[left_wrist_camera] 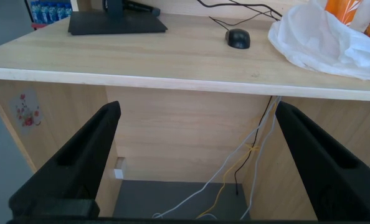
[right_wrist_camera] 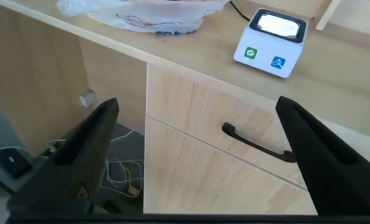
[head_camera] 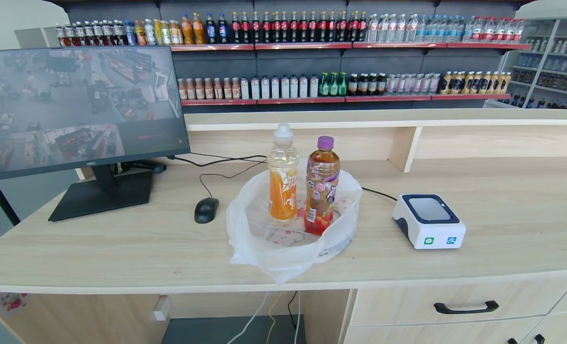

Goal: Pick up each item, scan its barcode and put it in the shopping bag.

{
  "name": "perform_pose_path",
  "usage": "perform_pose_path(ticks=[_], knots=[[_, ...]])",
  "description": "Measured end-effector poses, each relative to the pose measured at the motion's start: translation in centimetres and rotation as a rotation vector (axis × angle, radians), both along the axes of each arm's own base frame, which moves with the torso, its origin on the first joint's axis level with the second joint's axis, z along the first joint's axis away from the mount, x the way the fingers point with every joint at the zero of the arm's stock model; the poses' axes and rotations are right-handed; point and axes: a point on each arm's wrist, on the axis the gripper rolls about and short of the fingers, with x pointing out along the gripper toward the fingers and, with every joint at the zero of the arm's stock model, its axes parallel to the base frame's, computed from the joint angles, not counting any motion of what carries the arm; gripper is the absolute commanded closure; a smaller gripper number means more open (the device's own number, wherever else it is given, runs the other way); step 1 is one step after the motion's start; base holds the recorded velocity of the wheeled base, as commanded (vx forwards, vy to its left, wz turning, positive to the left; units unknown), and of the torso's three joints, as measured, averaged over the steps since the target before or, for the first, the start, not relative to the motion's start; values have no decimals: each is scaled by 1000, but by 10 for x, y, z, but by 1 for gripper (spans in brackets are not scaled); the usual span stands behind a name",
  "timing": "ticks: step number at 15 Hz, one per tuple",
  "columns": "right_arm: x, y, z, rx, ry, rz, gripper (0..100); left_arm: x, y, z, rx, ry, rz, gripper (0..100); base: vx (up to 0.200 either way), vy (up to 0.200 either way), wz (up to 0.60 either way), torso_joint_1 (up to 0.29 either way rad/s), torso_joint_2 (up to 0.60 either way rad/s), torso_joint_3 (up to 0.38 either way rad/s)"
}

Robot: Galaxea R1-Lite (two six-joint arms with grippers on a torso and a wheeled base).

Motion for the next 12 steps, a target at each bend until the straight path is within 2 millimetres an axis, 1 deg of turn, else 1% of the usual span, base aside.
perform_pose_path(ticks=[2,4,6,8,12], knots=[[-11,-7,-13,21,14,-9,0,0,0,0,0,0,0,0,0,0,0,0,0,0],[-17,-10,-15,80,-18,-34,0,0,0,0,0,0,0,0,0,0,0,0,0,0],[-21,-10,-16,115,-44,-124,0,0,0,0,0,0,0,0,0,0,0,0,0,0],[-23,-9,-16,125,-60,-258,0,0,0,0,0,0,0,0,0,0,0,0,0,0],[-21,-6,-15,128,-18,-438,0,0,0,0,0,0,0,0,0,0,0,0,0,0]])
